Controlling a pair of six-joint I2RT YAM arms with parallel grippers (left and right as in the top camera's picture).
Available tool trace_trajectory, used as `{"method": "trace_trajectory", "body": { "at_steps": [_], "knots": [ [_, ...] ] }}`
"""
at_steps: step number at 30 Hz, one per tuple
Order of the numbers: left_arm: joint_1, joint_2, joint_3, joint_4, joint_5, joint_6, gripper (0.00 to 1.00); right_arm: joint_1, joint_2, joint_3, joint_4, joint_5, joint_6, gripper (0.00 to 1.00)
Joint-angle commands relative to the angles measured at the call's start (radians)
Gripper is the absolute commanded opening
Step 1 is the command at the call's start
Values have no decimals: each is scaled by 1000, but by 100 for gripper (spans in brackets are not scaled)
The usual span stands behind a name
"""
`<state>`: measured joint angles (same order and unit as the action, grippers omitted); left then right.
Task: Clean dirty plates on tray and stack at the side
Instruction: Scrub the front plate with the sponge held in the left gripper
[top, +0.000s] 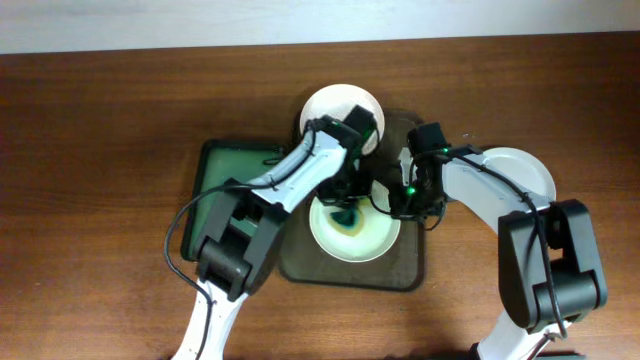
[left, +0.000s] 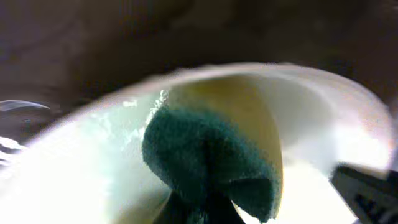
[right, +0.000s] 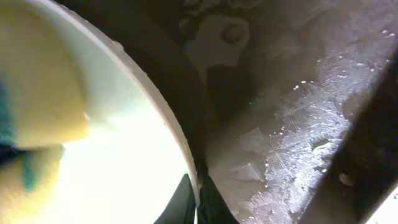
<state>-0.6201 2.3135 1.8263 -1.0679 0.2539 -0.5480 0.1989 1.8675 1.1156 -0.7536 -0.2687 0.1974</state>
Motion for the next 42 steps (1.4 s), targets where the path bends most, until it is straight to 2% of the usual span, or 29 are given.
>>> {"method": "trace_trajectory", "body": {
  "at_steps": [1,3,7,13,15,18,21,23,26,28,29,31,33,34,37,38,40,42],
  "knots": [
    [60,24,-31,-27,-270,77,0,-4,36,-18,-13,71,23,4],
    [28,24,-45,-9,-136,79,0,-4,36,-18,-9,70,69,4],
    [-79,26,-93,215,347,55,0,-4,36,-18,3,69,97,4],
    [-137,26,-93,248,525,19,0,-4,36,-18,3,69,96,4],
    [-118,26,-93,225,515,17,0,-4,36,-18,3,69,97,4],
    [-97,26,-93,219,659,18,0,-4,36,-18,3,69,97,4],
    [-89,26,-93,190,424,21,0,-4,36,-18,-1,69,97,4],
    [-78,25,-92,90,15,29,0,-4,36,-18,-2,70,96,4],
    [-39,12,-54,-66,-404,29,0,-4,36,-18,-2,70,97,4],
    [-19,-22,-34,-126,-586,21,0,-4,36,-18,-2,70,97,4],
    [-11,-40,-34,-138,-618,21,0,-4,36,-18,-2,70,96,4],
    [4,-57,-34,-145,-639,21,0,-4,36,-18,-2,70,97,4],
    [6,-56,-40,-121,-579,22,0,-4,36,-18,-1,70,97,4],
    [2,-55,-41,-93,-485,25,0,-4,36,-18,-1,70,97,4],
    [-22,-54,-64,67,-21,130,0,-4,36,-18,-1,70,96,4],
    [-28,-55,-64,88,54,139,0,-4,36,-18,-1,70,95,4],
    [-10,-82,-63,69,50,144,0,-4,36,-18,-6,69,63,4],
    [55,-175,-62,-13,-47,146,0,-4,36,-18,-21,69,43,4]
  ]
}}
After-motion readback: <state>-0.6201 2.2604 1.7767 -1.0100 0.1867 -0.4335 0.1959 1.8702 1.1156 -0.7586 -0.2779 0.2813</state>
